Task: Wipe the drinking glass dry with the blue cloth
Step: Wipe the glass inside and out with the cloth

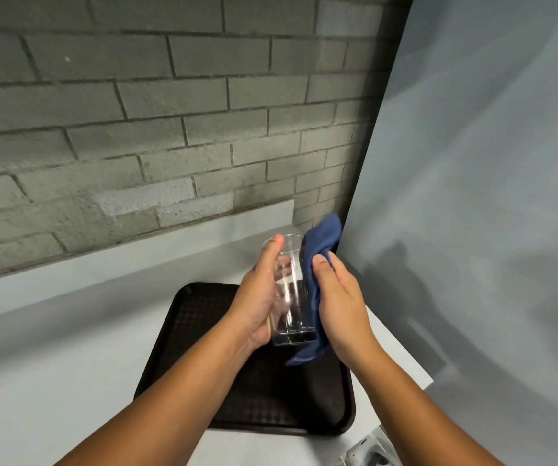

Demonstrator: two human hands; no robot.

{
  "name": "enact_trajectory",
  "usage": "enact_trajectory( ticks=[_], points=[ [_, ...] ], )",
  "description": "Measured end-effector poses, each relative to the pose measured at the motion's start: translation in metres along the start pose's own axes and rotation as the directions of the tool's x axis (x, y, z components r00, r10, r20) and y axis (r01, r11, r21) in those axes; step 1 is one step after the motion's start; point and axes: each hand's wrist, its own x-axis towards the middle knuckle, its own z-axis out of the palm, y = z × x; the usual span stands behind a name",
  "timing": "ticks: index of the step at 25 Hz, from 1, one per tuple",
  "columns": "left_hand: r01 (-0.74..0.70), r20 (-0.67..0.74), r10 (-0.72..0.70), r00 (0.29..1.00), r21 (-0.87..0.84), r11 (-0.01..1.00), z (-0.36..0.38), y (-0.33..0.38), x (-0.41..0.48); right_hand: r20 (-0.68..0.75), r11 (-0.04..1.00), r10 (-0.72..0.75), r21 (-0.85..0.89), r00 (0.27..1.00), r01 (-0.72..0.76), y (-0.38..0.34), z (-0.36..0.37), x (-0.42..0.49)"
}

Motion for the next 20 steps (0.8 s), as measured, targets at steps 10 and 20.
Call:
enact_trajectory(
  ticks=[10, 20],
  points=[
    [0.008, -0.027, -0.007, 1.0, 0.03, 1.0, 0.014, 0.007, 0.002, 0.014, 1.0, 0.004, 0.019, 1.0, -0.004, -0.002, -0.001, 0.001],
    [-0.023, -0.061, 0.039, 0.997, 0.235, 0.972, 0.02, -0.002, 0.009, 0.055, 0.981, -0.11, -0.157, 0.992, 0.118, 0.002, -0.001, -0.002]
  ],
)
